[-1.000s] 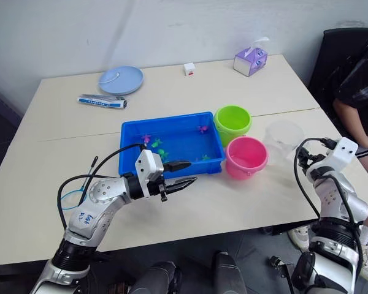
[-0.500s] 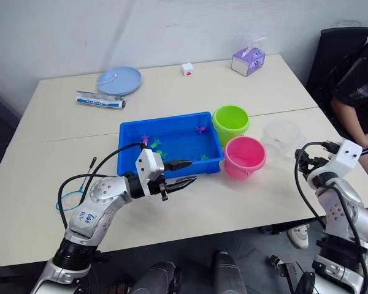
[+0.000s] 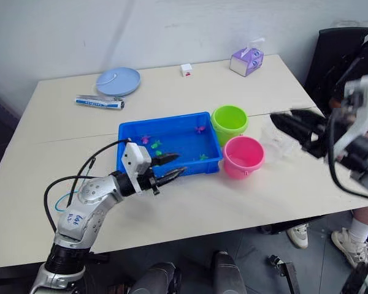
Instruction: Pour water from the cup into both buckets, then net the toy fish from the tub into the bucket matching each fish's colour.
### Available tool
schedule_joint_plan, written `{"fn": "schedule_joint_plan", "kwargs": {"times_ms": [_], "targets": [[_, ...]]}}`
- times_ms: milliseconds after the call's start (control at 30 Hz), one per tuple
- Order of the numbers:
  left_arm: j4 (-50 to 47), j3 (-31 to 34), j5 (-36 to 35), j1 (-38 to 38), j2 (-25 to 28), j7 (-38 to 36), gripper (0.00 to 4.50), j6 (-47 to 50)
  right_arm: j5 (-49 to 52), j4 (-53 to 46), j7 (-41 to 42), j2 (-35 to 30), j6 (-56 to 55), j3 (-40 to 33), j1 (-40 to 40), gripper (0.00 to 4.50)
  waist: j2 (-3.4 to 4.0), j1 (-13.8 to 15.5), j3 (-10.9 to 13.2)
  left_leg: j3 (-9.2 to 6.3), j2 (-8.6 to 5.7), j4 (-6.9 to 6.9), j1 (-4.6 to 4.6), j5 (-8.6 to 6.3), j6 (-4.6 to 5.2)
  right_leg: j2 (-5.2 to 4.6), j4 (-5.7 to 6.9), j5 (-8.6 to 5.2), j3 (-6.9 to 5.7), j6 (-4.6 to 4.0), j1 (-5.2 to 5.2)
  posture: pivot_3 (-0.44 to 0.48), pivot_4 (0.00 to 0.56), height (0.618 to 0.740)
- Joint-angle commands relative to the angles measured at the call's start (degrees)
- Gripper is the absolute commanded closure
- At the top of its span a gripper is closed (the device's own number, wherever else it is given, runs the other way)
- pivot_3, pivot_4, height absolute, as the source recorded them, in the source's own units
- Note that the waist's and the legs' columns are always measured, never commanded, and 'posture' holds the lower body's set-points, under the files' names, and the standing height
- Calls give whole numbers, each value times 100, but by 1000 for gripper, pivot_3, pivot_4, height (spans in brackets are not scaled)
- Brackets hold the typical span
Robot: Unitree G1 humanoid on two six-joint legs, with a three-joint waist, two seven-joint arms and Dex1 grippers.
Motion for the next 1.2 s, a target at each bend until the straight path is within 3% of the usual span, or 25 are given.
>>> {"fn": "schedule_joint_plan", "kwargs": {"times_ms": [33, 367, 667, 933, 1200], "targets": [[-405, 606, -122, 93, 10, 520, 2101, 139, 110, 102, 1, 7, -145, 741, -574, 212, -8, 13, 4, -1, 3, 1, 1, 0, -1, 2, 0, 0, -2, 0, 1, 0, 150, 740], [-461, 2249, 196, 853, 215, 1784, 2101, 223, -521, 476, 874, 344, -472, 2259, -1616, 212, -17, 36, 9, -5, -6, 3, -19, -3, 2, -4, -25, 1, -6, 1, -5, 0, 150, 740], [560, 3139, 157, 834, 826, 1928, 2101, 385, -1185, 827, 1570, 487, -611, 2768, -1909, 212, -18, 112, 10, -10, -7, 1, -22, -5, -1, -4, -27, 1, -10, 1, -8, 0, 150, 740], [2064, 3064, 171, 728, 1471, 1535, 2101, 566, -1540, 900, 1752, 661, -562, 2908, -1933, 212, -18, 102, 10, -10, -6, -4, -28, -6, -2, -4, -23, 0, -10, 0, -14, 0, 150, 740], [2722, 2591, 240, 572, 1453, 1314, 2101, 569, -1744, 919, 1805, 792, -517, 2913, -1963, 212, -20, 70, 10, -17, -8, -4, -39, -7, -1, -6, -14, 1, -16, 0, -19, 0, 150, 740]]}}
